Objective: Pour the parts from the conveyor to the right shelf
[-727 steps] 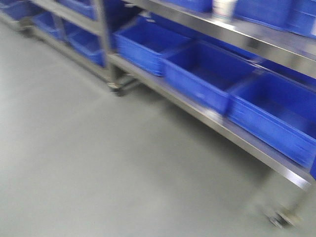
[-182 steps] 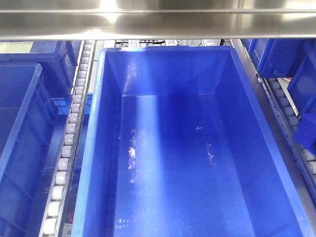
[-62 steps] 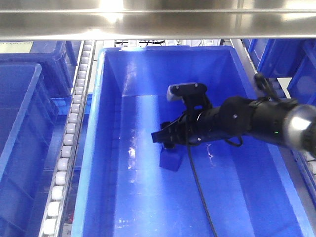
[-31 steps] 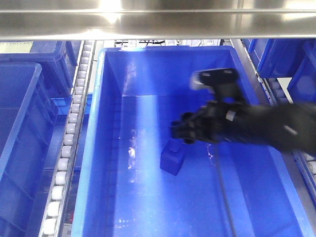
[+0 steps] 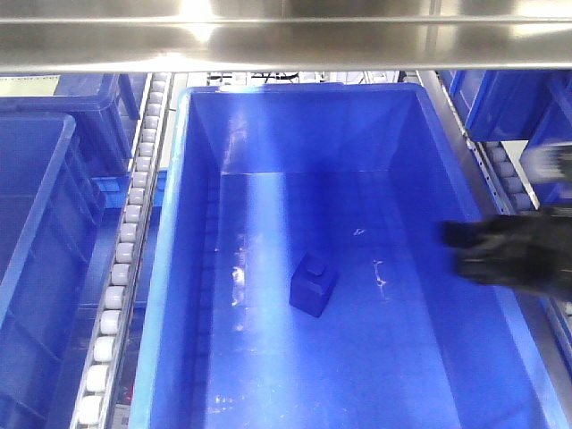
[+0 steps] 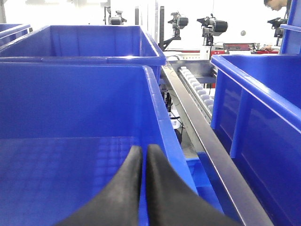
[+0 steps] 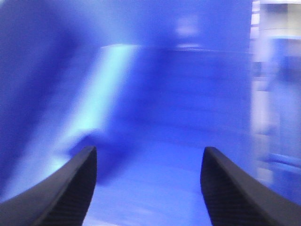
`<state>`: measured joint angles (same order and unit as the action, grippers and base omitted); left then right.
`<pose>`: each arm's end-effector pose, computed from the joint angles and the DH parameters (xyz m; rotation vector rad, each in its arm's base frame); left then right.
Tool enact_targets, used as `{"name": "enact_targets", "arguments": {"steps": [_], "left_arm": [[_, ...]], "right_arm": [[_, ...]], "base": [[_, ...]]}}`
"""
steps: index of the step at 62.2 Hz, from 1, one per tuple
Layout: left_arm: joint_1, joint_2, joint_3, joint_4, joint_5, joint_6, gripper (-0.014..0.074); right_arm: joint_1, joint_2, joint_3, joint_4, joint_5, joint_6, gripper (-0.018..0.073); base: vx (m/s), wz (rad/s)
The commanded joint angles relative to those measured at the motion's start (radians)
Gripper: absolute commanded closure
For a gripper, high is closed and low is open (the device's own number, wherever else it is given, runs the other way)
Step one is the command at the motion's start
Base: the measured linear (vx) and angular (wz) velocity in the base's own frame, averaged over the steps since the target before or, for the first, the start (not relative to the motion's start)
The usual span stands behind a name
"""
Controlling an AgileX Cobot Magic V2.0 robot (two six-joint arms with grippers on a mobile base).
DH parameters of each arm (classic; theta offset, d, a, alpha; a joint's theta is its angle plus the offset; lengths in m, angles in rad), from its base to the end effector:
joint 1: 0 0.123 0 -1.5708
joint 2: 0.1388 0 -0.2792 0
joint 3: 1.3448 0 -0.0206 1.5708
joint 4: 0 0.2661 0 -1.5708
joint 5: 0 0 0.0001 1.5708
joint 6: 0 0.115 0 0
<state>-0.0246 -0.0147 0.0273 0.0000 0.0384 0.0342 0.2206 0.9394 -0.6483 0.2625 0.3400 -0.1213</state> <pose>0.1017 -0.0025 0.2020 0.0451 1.5339 0.0076 0.2236 0.0604 0.2770 -0.1515 2.1105 0.2991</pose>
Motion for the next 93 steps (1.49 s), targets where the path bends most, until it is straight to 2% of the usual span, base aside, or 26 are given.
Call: {"name": "enact_targets", "arguments": {"steps": [1, 8, 17, 30, 48, 54, 73, 79, 83, 91, 93], "left_arm": [[-0.001, -0.011, 0.030, 0.000, -0.073, -0.009, 0.0603], [-0.001, -0.011, 0.030, 0.000, -0.073, -0.009, 0.0603], [-0.001, -0.011, 0.030, 0.000, -0.073, -0.009, 0.0603], [-0.001, -0.011, 0.030, 0.000, -0.073, -0.009, 0.0603], [-0.001, -0.011, 0.030, 0.000, -0.073, -0.009, 0.0603], [-0.001, -0.011, 0.030, 0.000, -0.073, -0.009, 0.0603], [-0.001, -0.011, 0.030, 0.000, -0.073, -0.009, 0.0603], [-0.001, -0.011, 0.030, 0.000, -0.073, -0.009, 0.0603], [-0.001, -0.011, 0.030, 0.000, -0.073, -0.009, 0.0603], [-0.001, -0.011, 0.030, 0.000, -0.073, -0.009, 0.0603], [-0.001, -0.011, 0.030, 0.000, -0.073, -0.009, 0.0603]], "right_arm": [[-0.079, -0.086, -0.024, -0.028, 0.004, -0.023, 0.0106], [-0.161, -0.168, -0.024, -0.026, 0.029, -0.003, 0.0106], [-0.227, -0.266, -0.024, -0.058, 0.091, -0.011, 0.0106], [-0.225, -0.451, 0.088, -0.098, 0.119, -0.008, 0.0106], [-0.225, -0.856, 0.271, -0.126, 0.123, -0.023, 0.0107], [-0.225, -0.958, 0.318, -0.126, 0.072, -0.023, 0.0107], [-0.225, -0.937, 0.392, -0.125, 0.000, -0.099, 0.0110], [-0.225, -0.937, 0.392, -0.125, -0.005, -0.098, 0.0179], [-0.225, -0.937, 0.392, -0.125, -0.007, -0.098, 0.0277], [-0.225, -0.937, 0.392, -0.109, -0.005, -0.088, 0.0578], [-0.225, -0.937, 0.392, -0.093, -0.007, -0.086, 0.0575]], "base": [[0.00, 0.00], [0.00, 0.00], [0.00, 0.00], [0.00, 0.00], [0.00, 0.00], [0.00, 0.00], [0.00, 0.00], [0.00, 0.00], [0.00, 0.00], [0.00, 0.00], [0.00, 0.00]]}}
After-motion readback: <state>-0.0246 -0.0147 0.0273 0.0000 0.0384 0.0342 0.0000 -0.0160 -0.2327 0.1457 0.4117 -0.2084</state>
